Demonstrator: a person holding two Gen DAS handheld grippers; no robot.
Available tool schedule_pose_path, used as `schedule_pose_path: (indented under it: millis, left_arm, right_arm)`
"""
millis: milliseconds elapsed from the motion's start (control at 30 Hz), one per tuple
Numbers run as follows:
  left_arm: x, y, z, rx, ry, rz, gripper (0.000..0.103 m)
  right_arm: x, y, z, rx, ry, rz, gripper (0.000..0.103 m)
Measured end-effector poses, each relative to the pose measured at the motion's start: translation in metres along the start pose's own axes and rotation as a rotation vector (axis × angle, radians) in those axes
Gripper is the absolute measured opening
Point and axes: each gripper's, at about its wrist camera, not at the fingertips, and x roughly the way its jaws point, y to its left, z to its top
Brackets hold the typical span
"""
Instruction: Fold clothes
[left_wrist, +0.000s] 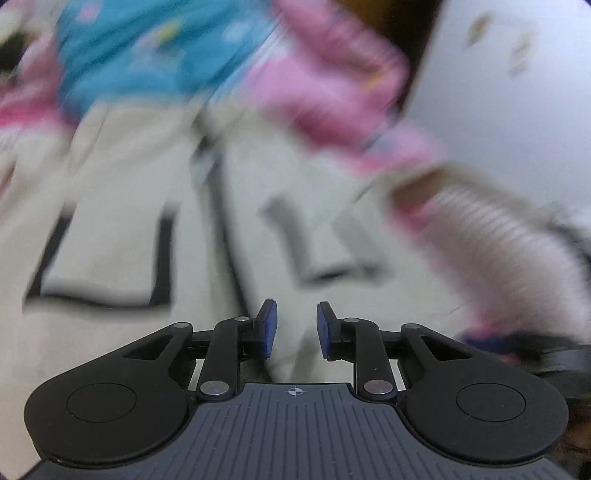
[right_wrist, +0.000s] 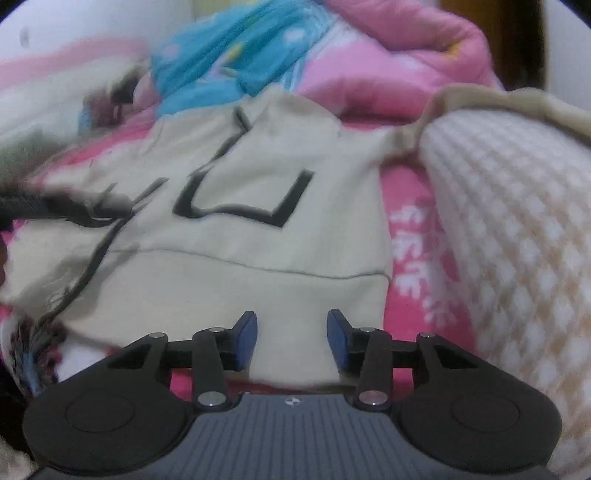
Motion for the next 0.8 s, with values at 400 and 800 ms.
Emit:
schedule_pose_path:
  millis: [400,800]
  left_arm:
    - [0.046,0.002,0.020,-0.020,0.049,0.041,0.023]
    - [0.054,0.009,0.010,-0.058,0.041,0.041,0.026]
  right_arm:
    - [-0.003,0.006,-0.008,-0.009,-0.012,0.013,0.072]
    - [-0.005,0.017,-0.001,-0.017,0.020,-0.007,0.103]
